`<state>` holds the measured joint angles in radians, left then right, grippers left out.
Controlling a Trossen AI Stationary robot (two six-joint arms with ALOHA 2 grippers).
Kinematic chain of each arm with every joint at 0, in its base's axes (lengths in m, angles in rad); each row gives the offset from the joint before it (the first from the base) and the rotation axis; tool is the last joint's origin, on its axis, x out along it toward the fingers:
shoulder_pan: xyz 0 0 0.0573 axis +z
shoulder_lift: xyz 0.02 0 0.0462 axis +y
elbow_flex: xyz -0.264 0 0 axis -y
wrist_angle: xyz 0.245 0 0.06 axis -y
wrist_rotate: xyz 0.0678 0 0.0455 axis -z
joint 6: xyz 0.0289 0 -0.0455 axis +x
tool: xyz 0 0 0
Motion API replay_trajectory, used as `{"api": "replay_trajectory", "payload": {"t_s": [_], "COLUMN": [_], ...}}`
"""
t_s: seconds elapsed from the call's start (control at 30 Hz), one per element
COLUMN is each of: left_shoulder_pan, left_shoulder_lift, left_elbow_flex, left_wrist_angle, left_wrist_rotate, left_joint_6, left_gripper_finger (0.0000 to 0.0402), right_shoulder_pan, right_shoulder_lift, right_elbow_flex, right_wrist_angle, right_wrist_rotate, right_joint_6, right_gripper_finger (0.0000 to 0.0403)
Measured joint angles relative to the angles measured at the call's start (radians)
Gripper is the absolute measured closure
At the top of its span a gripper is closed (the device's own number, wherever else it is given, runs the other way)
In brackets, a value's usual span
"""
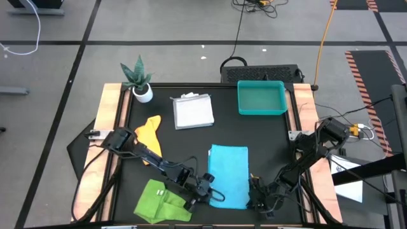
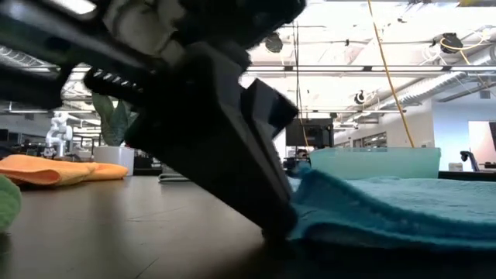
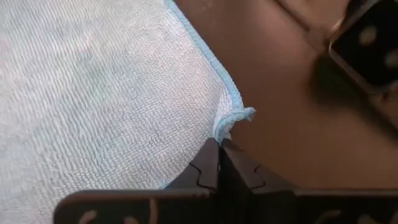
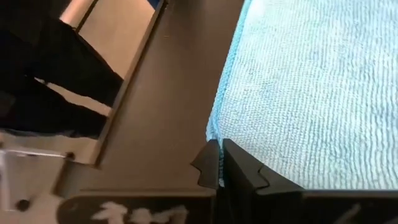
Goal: Fold microfiber towels
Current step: Fold the blue microfiber towel
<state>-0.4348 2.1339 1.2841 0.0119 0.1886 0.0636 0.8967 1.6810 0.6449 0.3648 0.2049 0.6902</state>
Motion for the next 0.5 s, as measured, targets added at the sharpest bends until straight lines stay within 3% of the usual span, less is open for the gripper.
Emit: {"api": "replay_trajectory", "payload": {"t_s": [0.27, 0.4, 0.5], "left_shoulder_pan": [0.077, 0.098, 0.112], "left_shoulder_lift": [-0.145, -0.183, -0.205], "left_elbow_flex": [0.001, -0.004, -0.002], "left_wrist_angle": [0.048, 0.032, 0.02], "left_wrist_rotate": [0.18, 0.23, 0.232], "left_joint_6": [-0.249, -0.37, -0.481], "left_gripper_finger": [0.0399, 0.04, 0.04], "right_shoulder_pan": [-0.007, -0.029, -0.053], "right_shoulder_lift": [-0.21, -0.31, -0.382], "right_elbow_flex": [0.0, 0.002, 0.002], "right_wrist_angle": [-0.088, -0.148, -0.258], "right_wrist_rotate": [0.074, 0.12, 0.218], "right_joint_6": [0.146, 0.233, 0.303], "right_gripper_finger": [0.0402, 0.0402, 0.0402]}}
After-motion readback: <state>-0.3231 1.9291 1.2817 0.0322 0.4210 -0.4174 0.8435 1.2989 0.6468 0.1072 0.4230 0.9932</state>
